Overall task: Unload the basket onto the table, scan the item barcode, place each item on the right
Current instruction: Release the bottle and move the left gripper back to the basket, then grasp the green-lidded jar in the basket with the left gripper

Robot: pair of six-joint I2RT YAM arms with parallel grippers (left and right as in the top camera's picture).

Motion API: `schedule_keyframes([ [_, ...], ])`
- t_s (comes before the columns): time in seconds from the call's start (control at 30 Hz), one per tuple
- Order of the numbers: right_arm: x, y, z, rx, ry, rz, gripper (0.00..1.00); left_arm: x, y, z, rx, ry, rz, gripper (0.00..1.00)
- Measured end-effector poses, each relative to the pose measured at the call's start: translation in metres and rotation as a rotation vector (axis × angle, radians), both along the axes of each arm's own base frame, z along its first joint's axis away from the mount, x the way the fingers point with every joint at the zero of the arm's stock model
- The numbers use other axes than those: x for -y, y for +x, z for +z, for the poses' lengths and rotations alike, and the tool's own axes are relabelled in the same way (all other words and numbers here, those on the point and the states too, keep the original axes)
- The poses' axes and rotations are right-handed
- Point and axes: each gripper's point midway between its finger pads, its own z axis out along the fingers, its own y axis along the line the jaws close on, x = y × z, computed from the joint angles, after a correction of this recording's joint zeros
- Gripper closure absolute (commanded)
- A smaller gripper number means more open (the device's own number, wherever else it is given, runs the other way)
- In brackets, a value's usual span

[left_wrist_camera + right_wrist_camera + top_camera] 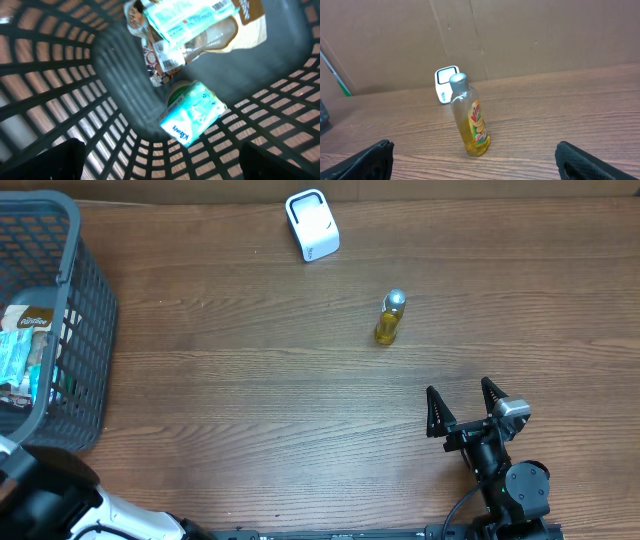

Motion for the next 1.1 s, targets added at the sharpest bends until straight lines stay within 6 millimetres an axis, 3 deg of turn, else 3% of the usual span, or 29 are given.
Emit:
schedule_keyframes([
  [0.2,0.000,0.000,0.000,0.000,0.000,0.000,0.00,0.004,0.009,-0.034,-0.062,-0.089,-0.055,0.00],
  [0.37,0.000,0.000,0.000,0.000,0.000,0.000,0.00,0.019,0.022,-0.066,-0.126,-0.158,-0.113,0.00],
  [0.5,0.000,0.000,0.000,0.000,0.000,0.000,0.00,0.026,0.034,-0.084,-0.170,-0.143,-0.155,0.01],
  [0.83,0.000,0.000,0.000,0.000,0.000,0.000,0.00,0.026,0.035,-0.130,-0.252,-0.095,-0.150,0.00],
  [1.1,0.000,0.000,0.000,0.000,0.000,0.000,0.00,0.030,0.037,-0.143,-0.242,-0.117,-0.154,0.01],
])
